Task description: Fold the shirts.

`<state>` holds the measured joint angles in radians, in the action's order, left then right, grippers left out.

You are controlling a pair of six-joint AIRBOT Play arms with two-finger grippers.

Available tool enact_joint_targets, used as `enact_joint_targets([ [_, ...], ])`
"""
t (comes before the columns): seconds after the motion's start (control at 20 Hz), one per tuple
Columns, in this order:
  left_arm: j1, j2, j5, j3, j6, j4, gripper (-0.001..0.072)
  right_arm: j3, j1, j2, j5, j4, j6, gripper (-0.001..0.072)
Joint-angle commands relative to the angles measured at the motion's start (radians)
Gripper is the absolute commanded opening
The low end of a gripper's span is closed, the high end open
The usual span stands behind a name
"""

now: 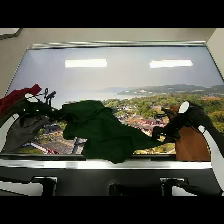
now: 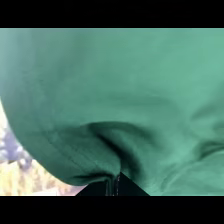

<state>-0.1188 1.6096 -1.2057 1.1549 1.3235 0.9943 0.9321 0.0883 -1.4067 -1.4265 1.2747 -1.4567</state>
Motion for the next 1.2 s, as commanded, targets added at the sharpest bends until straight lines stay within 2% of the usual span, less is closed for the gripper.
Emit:
enact_joint_targets([
  [0.0, 0.002, -0.043, -0.008, 0.002, -0.016, -0.023, 0.003, -0.017, 0.019, -0.04, 0.082, -0.033, 0.001, 0.0691],
  [0.15, 0.002, -0.072, -0.008, 0.002, -0.016, -0.027, 0.003, -0.018, -0.001, -0.076, 0.085, -0.051, -0.013, 0.0689],
  [0.25, 0.002, -0.084, -0.008, 0.001, -0.016, -0.027, 0.003, -0.018, -0.059, -0.094, 0.083, -0.051, -0.013, 0.0658],
  [0.3, 0.002, -0.09, -0.008, 0.002, -0.015, -0.027, 0.003, -0.017, -0.095, -0.097, 0.091, -0.051, -0.013, 0.0576],
  [0.4, 0.002, -0.105, -0.009, 0.002, -0.015, -0.027, 0.003, -0.016, -0.157, -0.097, 0.108, -0.048, -0.025, 0.0362],
  [0.5, 0.002, -0.121, -0.009, 0.002, -0.015, -0.027, 0.003, -0.016, -0.185, -0.097, 0.121, -0.04, -0.069, 0.0037],
  [0.65, 0.002, -0.17, -0.022, 0.032, -0.015, -0.027, 0.0029, 0.013, -0.185, -0.058, 0.075, -0.035, -0.073, 0.0032],
  [0.8, 0.002, -0.289, -0.021, 0.196, -0.009, -0.027, 0.0029, 0.168, -0.185, 0.093, 0.08, 0.026, -0.073, 0.0032],
  [1.0, -0.001, -0.489, 0.096, 0.631, 0.068, -0.008, 0.0028, 0.59, -0.185, 0.364, 0.208, 0.334, -0.153, 0.0034],
  [1.15, 0.0, -0.618, 0.223, 0.88, 0.18, 0.101, 0.0029, 0.819, -0.185, 0.532, 0.341, 0.476, -0.268, 0.0034],
])
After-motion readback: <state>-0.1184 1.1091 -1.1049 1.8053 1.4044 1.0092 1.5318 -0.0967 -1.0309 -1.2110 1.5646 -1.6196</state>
